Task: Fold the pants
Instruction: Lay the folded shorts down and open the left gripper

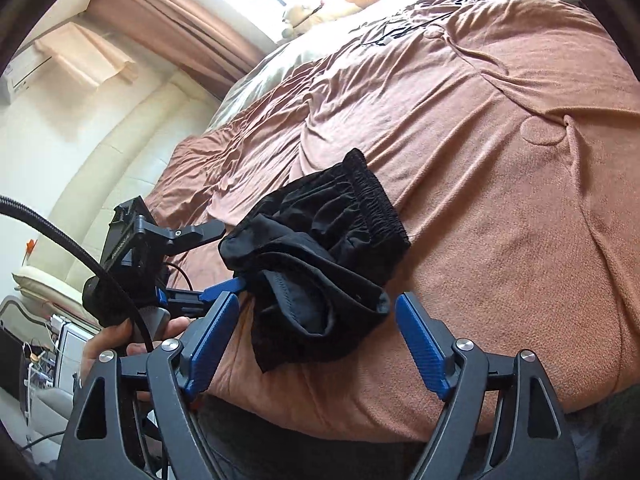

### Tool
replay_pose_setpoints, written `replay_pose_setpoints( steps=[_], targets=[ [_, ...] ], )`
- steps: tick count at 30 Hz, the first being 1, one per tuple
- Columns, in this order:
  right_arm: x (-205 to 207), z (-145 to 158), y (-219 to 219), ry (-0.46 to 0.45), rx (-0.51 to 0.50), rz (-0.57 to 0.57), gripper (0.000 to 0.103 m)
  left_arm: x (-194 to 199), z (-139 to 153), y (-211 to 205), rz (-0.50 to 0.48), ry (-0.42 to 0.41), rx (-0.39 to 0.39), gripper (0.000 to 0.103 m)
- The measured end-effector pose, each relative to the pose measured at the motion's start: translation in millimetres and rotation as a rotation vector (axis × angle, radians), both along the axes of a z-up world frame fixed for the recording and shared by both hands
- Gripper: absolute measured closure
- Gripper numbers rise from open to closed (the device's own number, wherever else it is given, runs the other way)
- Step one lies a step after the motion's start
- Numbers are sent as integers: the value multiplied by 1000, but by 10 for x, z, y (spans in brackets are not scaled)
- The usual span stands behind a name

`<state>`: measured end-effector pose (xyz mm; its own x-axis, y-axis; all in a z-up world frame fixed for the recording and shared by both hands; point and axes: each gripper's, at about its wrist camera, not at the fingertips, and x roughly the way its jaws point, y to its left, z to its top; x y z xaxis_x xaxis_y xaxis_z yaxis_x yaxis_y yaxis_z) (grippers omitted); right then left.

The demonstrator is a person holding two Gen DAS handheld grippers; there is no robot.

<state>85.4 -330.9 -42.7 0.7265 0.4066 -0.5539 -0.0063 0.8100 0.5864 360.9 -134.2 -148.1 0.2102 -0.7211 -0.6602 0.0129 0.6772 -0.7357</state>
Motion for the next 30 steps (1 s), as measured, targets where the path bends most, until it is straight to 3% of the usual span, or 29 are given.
replay_pose_setpoints(
  steps=[10,15,22,23,26,30],
  targets=[
    [316,-11,301,78,-109,46,23,107,-311,236,36,98,-12,2],
    [386,-17,408,96,-173,80,23,142,-355,209,28,96,-22,2],
    [445,-64,479,129,-214,125,23,261,-440,327,118,73,-14,5],
    [450,-72,482,135,-224,133,23,274,-418,359,133,59,-5,8],
    [452,-119,499,148,-248,155,23,313,-335,423,154,28,25,28],
    [452,-191,503,156,-270,150,23,383,-242,471,158,4,47,63]
  ],
)
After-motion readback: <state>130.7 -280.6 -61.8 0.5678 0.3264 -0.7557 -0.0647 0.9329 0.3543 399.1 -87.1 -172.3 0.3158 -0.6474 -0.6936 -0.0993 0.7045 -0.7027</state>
